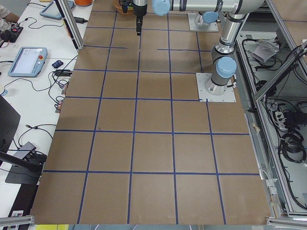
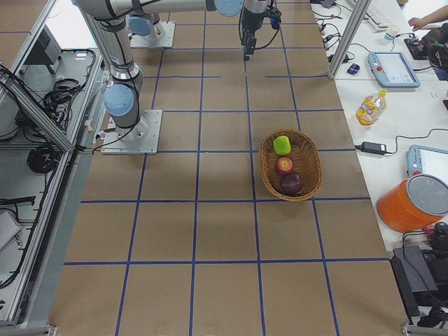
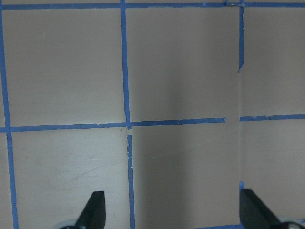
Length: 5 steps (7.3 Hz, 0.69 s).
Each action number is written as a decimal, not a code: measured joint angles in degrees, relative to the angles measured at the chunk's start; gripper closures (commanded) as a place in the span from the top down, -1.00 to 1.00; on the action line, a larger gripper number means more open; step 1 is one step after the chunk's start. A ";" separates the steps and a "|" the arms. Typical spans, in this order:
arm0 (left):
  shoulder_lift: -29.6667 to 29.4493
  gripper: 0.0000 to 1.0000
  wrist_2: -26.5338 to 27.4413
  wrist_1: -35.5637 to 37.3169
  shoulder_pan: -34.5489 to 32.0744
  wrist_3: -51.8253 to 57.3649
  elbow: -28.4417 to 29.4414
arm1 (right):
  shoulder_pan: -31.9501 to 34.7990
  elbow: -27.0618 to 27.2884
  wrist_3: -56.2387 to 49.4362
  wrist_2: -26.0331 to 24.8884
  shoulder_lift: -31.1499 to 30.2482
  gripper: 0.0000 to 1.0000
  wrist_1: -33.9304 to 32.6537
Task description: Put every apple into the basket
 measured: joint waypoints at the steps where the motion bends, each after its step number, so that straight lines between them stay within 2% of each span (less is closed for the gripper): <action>1: 0.05 1.00 0.03 0.00 -0.02 0.05 0.01 | -0.23 1.54 -0.10 0.01 -0.93 1.00 -0.71; 5: 0.22 1.00 0.41 0.00 0.05 0.17 0.30 | -0.70 2.40 -0.07 -0.01 -2.08 1.00 -1.18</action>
